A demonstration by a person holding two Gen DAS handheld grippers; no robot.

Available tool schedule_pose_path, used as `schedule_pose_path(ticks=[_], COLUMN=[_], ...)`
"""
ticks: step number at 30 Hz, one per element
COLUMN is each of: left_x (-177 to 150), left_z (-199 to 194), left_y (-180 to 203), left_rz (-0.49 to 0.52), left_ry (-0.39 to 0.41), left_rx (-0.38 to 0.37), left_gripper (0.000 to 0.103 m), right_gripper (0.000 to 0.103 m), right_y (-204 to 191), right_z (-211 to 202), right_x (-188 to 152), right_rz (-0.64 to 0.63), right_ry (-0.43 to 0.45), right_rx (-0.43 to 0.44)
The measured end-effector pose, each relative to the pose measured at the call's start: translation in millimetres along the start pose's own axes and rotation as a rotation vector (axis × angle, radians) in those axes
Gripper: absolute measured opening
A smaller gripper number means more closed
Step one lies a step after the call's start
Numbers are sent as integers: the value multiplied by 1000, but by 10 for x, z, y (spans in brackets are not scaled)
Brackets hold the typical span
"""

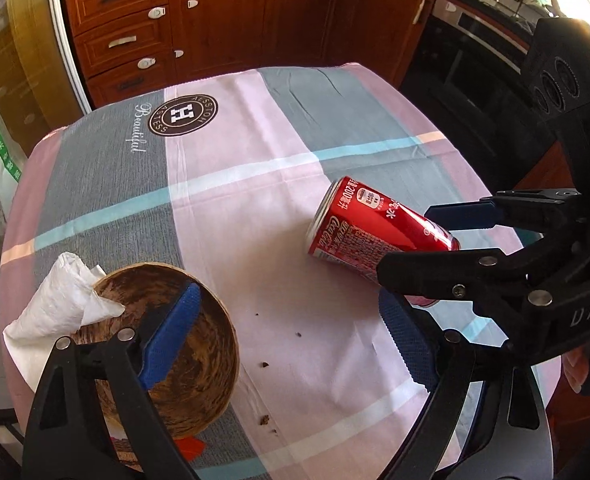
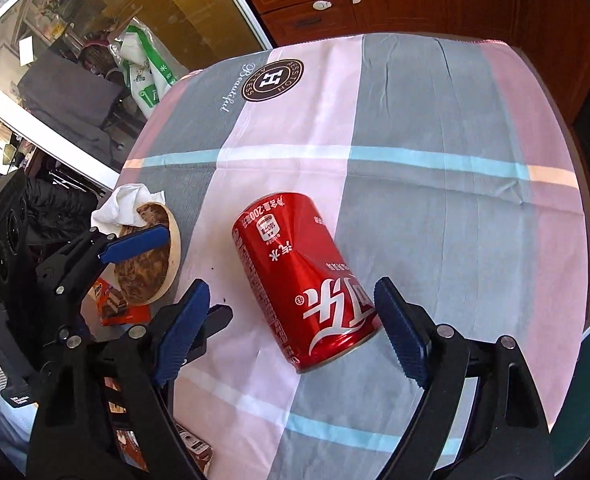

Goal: Collect trash
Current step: 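Grasp the red cola can with the right tool while the left tool grasps the white tissue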

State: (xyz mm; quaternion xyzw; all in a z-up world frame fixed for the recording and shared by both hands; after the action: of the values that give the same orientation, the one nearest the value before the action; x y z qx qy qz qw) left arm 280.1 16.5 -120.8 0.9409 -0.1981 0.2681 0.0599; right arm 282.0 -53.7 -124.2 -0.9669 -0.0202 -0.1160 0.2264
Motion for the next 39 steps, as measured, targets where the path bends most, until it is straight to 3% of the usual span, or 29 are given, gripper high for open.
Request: schedule_pose_path(ticks=[1,5,7,15,23,27,33,39], left_x=[-20,-152,-222,-402,-662,-790,-872,-931], left_z=[-35,-207,-291,-646,-883,-900,-767,-539], left_y=[21,56,37,-229,-838,-1142,-1477,-1597], left_rz=[2,-2,-12,-59,-120,-122,-174,-200], left_ry=[5,21,29,71,90,84,67,36], left_rx=[-7,-31,-41,-45,14,41,24,18], left_gripper=[91,91,91,91,90,79,59,58], right_gripper=[81,59,55,58,57,57,57,57], right_y=[-17,-49,-56,-192,-327,-419,-496,-506], right_z=[-1,42,110,261,232,234,286,283], right_x=[-29,-103,-123,-149,-289,-371,-480,-502], right_rz=[4,14,27,43,52,29,2,-2], right_ry=[-6,-21,-33,-14,31,40,47,70], right_rx=[2,-24,-34,-71,-113,-138,-179,-200])
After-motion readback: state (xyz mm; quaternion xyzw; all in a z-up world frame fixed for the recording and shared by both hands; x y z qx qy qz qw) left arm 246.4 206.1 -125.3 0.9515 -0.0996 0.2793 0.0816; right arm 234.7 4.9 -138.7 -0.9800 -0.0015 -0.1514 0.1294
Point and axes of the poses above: each gripper's, at about its wrist camera, not at the fingertips, and z roughly the way its jaws point, y to its right, x to its top, the point moved 10 cm from there along z, roughly the way its jaws point, and after that the axes turned 12 degrees about z, right-handed, at the moved point
